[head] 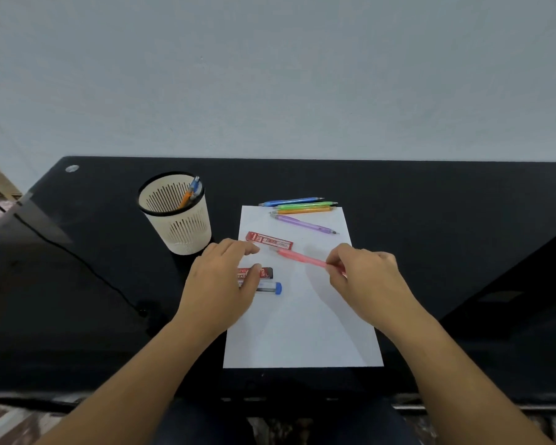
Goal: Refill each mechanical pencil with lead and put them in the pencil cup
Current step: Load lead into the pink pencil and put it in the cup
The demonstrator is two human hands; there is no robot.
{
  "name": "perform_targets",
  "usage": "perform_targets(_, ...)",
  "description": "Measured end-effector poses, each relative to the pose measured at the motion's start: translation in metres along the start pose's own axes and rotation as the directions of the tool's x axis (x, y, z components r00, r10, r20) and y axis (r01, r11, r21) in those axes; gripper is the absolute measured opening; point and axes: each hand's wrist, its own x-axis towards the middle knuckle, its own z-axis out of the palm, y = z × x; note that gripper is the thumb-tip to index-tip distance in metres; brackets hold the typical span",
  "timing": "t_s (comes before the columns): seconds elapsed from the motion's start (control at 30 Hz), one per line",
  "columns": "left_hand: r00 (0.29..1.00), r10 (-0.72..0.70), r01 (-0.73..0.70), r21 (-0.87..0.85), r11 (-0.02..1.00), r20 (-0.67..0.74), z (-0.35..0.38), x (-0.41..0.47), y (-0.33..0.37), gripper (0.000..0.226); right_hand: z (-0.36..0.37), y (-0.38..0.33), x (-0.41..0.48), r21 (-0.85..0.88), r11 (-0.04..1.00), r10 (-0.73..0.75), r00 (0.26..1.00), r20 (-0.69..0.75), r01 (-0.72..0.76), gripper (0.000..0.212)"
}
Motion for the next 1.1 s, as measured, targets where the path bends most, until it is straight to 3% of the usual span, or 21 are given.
perform_targets(0.2, 0.997, 0.061, -0.065, -0.105, 0.992, -0.044, -0.007, -0.027, 0.006, 0.022, 0.001, -0.005, -0.033, 0.075, 0.997, -0.027, 0.998, 0.062, 0.022, 0.012)
perform_targets(0.37, 0.999, 0.04, -0.037, -0.182, 0.983, 0.013, -0.009, -0.046, 0.011, 0.016, 0.006, -0.011, -0.048, 0.096, 0.995, -0.043, 0.996, 0.084, 0.035, 0.014)
perform_targets(0.6, 0.999, 0.035, -0.036, -0.176, 0.984, -0.006, -0.011, -0.059, 0.007, 0.01, 0.007, -0.017, -0.058, 0.184, 0.981, -0.07, 0.995, 0.077, 0.055, 0.012)
perform_targets(0.77, 0.999, 0.003, -0.008, -0.135, 0.991, -0.033, -0.011, -0.058, 0.002, 0.012, 0.008, -0.018, -0.058, 0.326, 0.94, -0.114, 0.993, 0.026, 0.099, 0.013)
perform_targets(0.93, 0.997, -0.054, 0.046, -0.133, 0.99, -0.06, -0.01, -0.057, -0.004, 0.021, -0.003, -0.019, -0.06, 0.513, 0.848, -0.047, 0.983, -0.178, 0.133, 0.017)
perform_targets(1.1, 0.995, -0.079, 0.071, -0.142, 0.987, -0.055, -0.009, -0.058, -0.01, 0.023, -0.011, -0.017, -0.056, 0.531, 0.833, -0.03, 0.97, -0.239, 0.157, 0.024)
